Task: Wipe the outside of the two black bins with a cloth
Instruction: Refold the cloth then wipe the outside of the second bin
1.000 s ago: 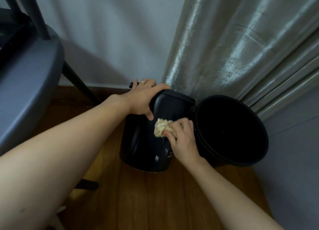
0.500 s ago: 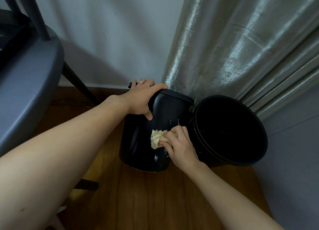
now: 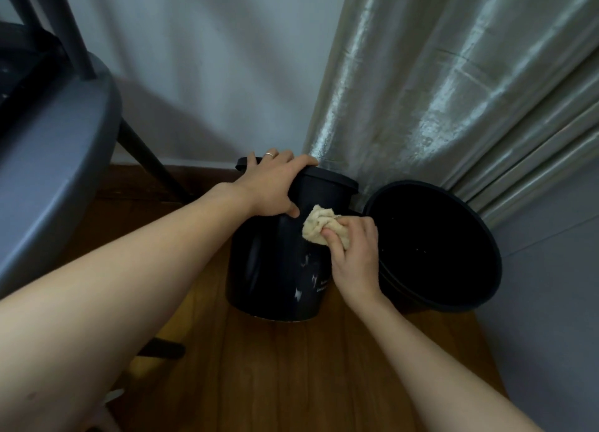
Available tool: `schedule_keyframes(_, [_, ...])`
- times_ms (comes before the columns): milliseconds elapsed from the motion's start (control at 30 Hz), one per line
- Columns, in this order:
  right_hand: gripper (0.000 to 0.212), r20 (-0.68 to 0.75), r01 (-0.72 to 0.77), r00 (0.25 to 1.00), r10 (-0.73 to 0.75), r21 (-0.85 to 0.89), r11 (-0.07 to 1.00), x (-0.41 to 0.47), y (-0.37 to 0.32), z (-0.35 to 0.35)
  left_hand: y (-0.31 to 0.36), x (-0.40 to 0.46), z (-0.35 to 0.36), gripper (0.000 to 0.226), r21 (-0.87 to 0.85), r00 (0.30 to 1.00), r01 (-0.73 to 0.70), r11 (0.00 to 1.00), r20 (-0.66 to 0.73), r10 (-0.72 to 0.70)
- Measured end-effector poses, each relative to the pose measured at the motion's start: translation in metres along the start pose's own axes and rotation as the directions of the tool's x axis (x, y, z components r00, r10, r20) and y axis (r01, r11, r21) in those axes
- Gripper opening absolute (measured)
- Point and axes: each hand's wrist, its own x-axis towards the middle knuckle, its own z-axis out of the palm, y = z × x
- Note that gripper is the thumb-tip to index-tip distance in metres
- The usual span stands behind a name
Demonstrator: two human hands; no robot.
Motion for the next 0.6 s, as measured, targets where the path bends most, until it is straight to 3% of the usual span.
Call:
schedule_keyframes(133, [0.026,-0.154,-0.076,0.985,0.081,0.037,0.996,0.016,-0.017,-0.001,-0.004,-0.001,-0.002,0.09,-0.018,1.0,0.017,1.0,0.005,-0.017])
schedule_keyframes(233, [0.026,-0.187,-0.108,0.977,0.103,-0.012,0.994,0.02,-0.019,0.003,-0.004,-0.001,-0.001,0.086,-0.029,1.0,0.01,1.0,0.002,-0.01])
schedule_keyframes(467, [0.03,0.001,-0.089,0.996,0.089,-0.053,0.995,0.001,-0.013,0.02,0.003,-0.001,-0.002,0.082,-0.02,0.998,-0.058,0.998,-0.008,0.058])
schedule_keyframes(600, [0.03,0.09,-0.001,0.996,0.01,-0.106,0.994,0.004,-0.01,0.016,0.003,-0.002,-0.003,0.094,0.014,0.996,-0.085,0.996,0.012,0.085])
